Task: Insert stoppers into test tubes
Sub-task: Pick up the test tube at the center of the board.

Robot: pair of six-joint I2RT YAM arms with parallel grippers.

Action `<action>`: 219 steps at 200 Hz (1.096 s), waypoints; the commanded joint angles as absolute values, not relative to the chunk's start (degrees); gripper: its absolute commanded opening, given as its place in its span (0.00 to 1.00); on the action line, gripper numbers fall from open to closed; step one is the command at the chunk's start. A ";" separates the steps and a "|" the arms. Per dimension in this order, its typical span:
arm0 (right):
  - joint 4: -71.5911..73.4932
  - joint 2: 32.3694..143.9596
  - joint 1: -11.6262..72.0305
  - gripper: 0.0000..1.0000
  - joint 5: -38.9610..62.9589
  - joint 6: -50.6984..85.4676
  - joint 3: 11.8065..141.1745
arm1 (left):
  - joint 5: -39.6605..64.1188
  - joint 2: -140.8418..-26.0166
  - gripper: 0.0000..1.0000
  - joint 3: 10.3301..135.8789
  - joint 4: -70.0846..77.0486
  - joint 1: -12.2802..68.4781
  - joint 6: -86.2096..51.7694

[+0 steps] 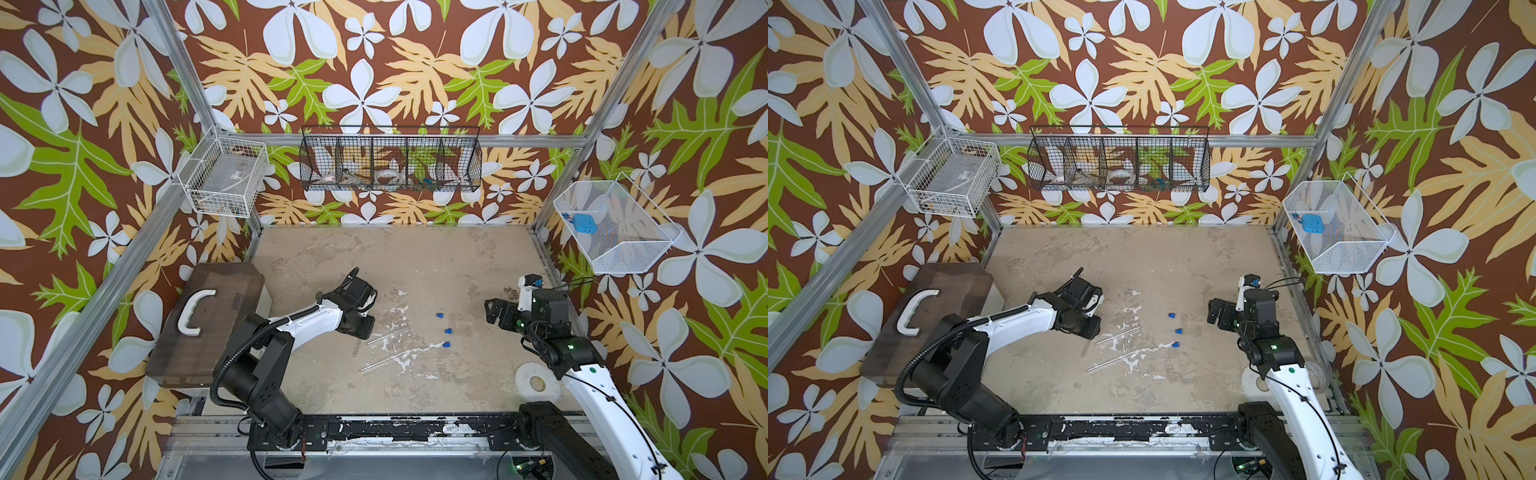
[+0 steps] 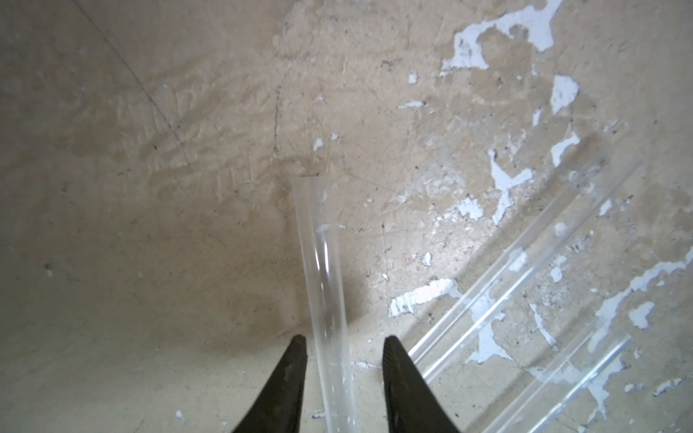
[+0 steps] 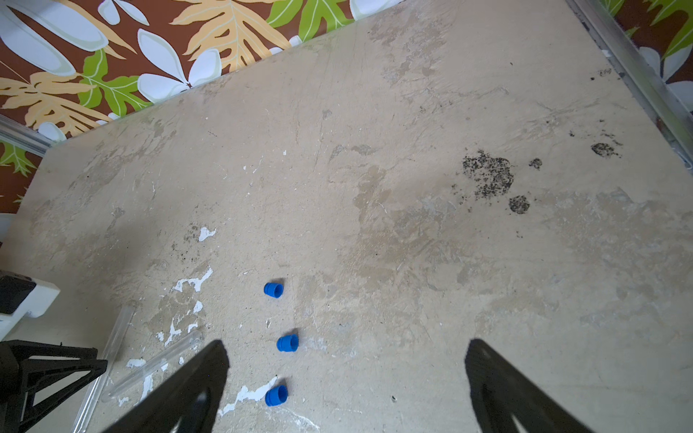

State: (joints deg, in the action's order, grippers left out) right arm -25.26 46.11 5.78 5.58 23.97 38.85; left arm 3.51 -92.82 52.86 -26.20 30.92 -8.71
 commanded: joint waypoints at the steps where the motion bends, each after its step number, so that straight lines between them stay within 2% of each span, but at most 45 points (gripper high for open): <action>1: -24.37 46.14 5.97 1.00 5.10 23.91 38.85 | 3.16 -93.19 0.36 52.50 -25.21 31.03 -9.23; 26: -24.34 46.03 6.01 1.00 5.05 23.91 38.76 | 2.86 -93.84 0.31 52.30 -25.04 31.11 -9.29; 219: -24.17 46.32 6.78 1.00 5.44 23.91 38.58 | 0.59 -96.06 0.20 50.98 -23.91 31.28 -8.60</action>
State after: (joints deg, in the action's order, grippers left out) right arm -25.04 46.24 6.72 5.61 23.97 38.72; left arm 1.48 -95.29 51.48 -21.74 31.20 -8.82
